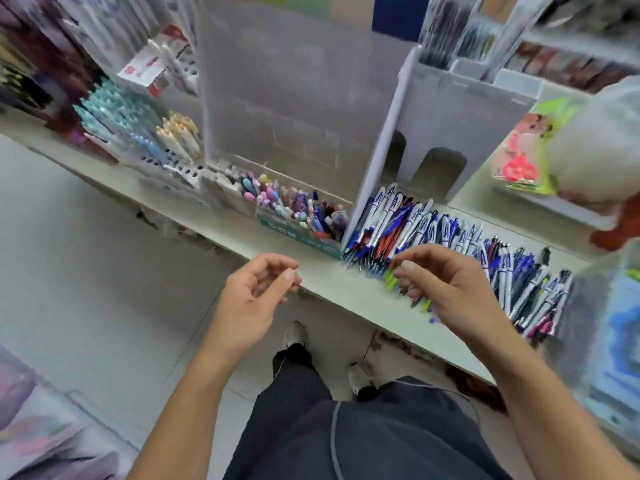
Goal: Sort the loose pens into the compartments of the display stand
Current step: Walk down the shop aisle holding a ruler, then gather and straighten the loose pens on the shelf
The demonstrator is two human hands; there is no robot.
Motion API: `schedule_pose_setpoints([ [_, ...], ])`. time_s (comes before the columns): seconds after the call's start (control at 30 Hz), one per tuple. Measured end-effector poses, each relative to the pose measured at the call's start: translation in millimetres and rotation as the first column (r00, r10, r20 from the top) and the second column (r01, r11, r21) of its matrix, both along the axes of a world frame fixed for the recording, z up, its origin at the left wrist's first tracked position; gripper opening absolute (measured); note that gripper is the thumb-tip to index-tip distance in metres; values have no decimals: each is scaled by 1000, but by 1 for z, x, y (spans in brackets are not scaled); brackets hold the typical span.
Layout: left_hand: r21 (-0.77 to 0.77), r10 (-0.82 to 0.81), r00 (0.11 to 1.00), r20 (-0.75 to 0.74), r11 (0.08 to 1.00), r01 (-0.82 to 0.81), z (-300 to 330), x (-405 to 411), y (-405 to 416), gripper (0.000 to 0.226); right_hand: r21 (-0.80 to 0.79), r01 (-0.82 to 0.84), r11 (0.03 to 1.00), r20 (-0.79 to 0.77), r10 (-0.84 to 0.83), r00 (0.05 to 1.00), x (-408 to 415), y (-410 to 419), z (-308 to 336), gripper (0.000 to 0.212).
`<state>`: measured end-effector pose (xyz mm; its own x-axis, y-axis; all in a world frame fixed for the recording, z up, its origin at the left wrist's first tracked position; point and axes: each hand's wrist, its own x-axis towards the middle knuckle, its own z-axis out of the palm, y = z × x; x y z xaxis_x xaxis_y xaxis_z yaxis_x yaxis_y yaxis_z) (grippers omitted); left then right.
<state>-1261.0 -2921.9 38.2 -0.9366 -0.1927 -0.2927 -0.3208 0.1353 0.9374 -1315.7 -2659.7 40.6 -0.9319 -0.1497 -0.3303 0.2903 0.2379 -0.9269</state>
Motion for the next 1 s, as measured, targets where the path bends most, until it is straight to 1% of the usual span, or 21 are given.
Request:
schedule_pose_setpoints([
  [0.07, 30, -98, 995, 20, 995, 97, -1, -28, -9, 13, 11, 100, 995, 6, -100, 995, -6, -7, 1, 11],
  [0.13, 42, -231, 973, 19, 972, 230, 0, -57, -16, 13, 20, 213, 977, 0, -213, 977, -13, -14, 4, 12],
  [0.23, 37, -398, 917, 28, 917, 397, 3, -93, -13, 15, 31, 334, 942, -5, -334, 943, -21, -15, 8, 13],
  [0.3, 46, -478, 877, 39, 878, 477, 3, -109, -5, 15, 22, 414, 910, -7, -414, 910, -20, -9, 9, 14],
  [0.4, 34, -534, 845, 34, 845, 533, -3, -128, 15, 14, 49, 484, 874, 0, -485, 875, -14, 2, 1, 13],
  [0.47, -12, -553, 832, 42, 832, 554, -11, -135, 34, 14, 122, 491, 863, 39, -498, 866, -10, 13, -10, 11],
  [0.53, -53, -564, 819, 105, 820, 570, -21, -135, 58, 21, 225, 522, 823, 42, -543, 839, -3, 28, -22, 10],
  [0.57, -101, -576, 806, 136, 801, 589, -29, -136, 72, 31, 309, 546, 778, 14, -578, 816, -2, 39, -29, 16],
  [0.6, -192, -575, 802, 161, 779, 597, -39, -140, 86, 45, 413, 560, 718, -20, -608, 794, -2, 51, -36, 29],
  [0.67, -406, -536, 811, 232, 704, 582, -64, -153, 115, 70, 574, 550, 606, -16, -663, 748, -4, 79, -49, 68],
  [0.7, -466, -483, 820, 306, 675, 572, -74, -161, 128, 87, 614, 535, 580, 25, -692, 722, -7, 94, -56, 84],
  [0.77, -478, -365, 820, 440, 678, 558, -89, -171, 151, 108, 661, 486, 571, 136, -729, 671, -13, 120, -75, 110],
  [0.83, -474, -291, 820, 493, 700, 534, -101, -177, 167, 119, 694, 444, 566, 190, -740, 645, -21, 137, -96, 127],
  [0.9, -507, -223, 826, 518, 698, 506, -112, -177, 176, 125, 696, 439, 569, 216, -748, 627, -31, 144, -113, 136],
  [1.0, -532, -130, 826, 549, 708, 465, -121, -178, 185, 133, 698, 453, 554, 242, -778, 579, -43, 145, -128, 144],
])
